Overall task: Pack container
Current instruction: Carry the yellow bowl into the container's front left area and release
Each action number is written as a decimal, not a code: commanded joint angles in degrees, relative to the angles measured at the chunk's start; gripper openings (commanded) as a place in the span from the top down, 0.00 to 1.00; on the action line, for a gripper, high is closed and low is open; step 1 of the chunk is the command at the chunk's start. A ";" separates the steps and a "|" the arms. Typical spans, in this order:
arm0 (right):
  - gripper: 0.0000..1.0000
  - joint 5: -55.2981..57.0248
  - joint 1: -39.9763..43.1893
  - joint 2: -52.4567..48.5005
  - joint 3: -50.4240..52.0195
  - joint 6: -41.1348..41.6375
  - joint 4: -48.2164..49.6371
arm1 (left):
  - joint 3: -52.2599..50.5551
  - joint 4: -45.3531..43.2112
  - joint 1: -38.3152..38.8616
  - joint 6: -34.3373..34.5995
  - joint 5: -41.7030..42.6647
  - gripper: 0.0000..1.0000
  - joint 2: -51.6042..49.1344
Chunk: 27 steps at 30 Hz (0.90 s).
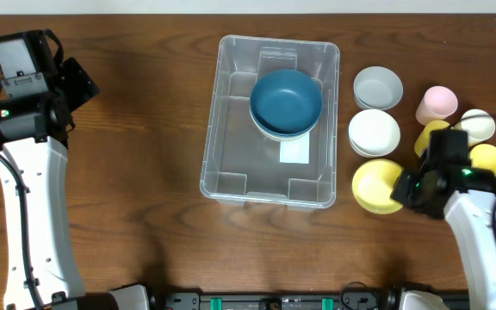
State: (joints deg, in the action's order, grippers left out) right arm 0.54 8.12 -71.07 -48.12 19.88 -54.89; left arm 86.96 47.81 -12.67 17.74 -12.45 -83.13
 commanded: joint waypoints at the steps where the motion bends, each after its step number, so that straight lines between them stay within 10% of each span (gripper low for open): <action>1: 0.99 1.57 -1.84 5.20 -10.12 -2.91 -3.41 | 1.03 0.15 -0.24 -0.55 -0.90 0.02 0.46; 14: 0.99 -1.38 -23.15 4.28 -34.73 -4.13 -6.54 | 1.03 0.15 -0.24 -0.55 -0.92 0.02 0.46; 27: 0.99 3.76 -46.53 -22.25 -36.63 -4.11 5.03 | 1.03 0.15 -0.24 -0.55 -0.90 0.02 0.46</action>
State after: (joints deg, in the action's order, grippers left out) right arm 1.96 -36.36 -90.56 -82.83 16.29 -50.43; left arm 86.96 47.81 -12.67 17.74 -12.45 -83.13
